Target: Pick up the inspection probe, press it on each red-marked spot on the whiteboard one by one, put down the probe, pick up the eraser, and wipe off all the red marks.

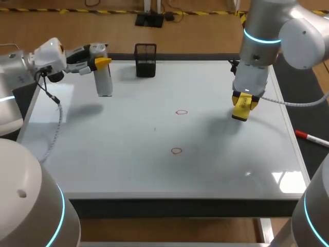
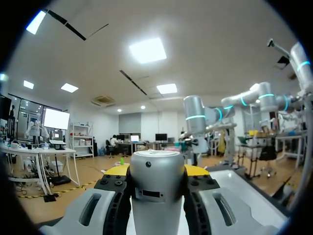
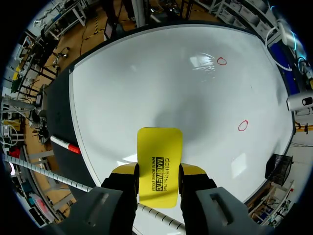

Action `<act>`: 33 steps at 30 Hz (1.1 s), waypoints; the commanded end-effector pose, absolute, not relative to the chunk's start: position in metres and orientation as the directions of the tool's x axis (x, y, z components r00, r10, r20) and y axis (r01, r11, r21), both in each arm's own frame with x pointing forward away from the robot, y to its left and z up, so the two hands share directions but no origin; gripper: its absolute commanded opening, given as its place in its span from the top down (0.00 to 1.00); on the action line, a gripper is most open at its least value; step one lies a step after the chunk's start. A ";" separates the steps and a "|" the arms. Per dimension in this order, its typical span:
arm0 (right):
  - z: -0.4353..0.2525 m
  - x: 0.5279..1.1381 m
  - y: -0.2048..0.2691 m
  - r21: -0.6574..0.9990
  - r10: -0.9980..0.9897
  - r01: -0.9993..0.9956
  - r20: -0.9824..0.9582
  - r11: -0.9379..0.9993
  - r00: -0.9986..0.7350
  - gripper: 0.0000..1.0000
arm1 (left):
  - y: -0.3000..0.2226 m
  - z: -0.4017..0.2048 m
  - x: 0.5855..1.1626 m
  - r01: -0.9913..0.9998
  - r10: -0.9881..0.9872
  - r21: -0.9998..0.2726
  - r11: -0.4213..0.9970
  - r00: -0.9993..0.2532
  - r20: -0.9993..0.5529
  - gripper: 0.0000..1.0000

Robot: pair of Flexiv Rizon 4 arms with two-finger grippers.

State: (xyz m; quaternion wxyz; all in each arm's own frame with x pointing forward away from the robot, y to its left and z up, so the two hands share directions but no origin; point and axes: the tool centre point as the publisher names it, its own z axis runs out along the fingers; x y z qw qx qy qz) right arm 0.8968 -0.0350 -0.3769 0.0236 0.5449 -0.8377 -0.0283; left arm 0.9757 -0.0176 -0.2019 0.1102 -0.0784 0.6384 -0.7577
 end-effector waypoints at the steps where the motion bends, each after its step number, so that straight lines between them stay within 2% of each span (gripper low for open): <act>1: -0.376 0.897 -0.036 0.071 -0.915 -0.912 0.011 0.403 -0.404 1.00 | -0.017 -0.200 0.974 0.067 -0.268 -0.985 -0.159 -0.963 -0.022 1.00; 8: -0.370 0.893 -0.006 0.047 -0.935 -0.934 0.016 0.355 -0.354 1.00 | -0.017 -0.200 0.974 0.067 -0.268 -0.985 -0.159 -0.963 -0.022 1.00; 33: -0.384 0.901 0.175 0.070 -1.000 -0.997 -0.014 -0.010 0.009 1.00 | -0.017 -0.200 0.974 0.067 -0.268 -0.985 -0.159 -0.963 -0.022 1.00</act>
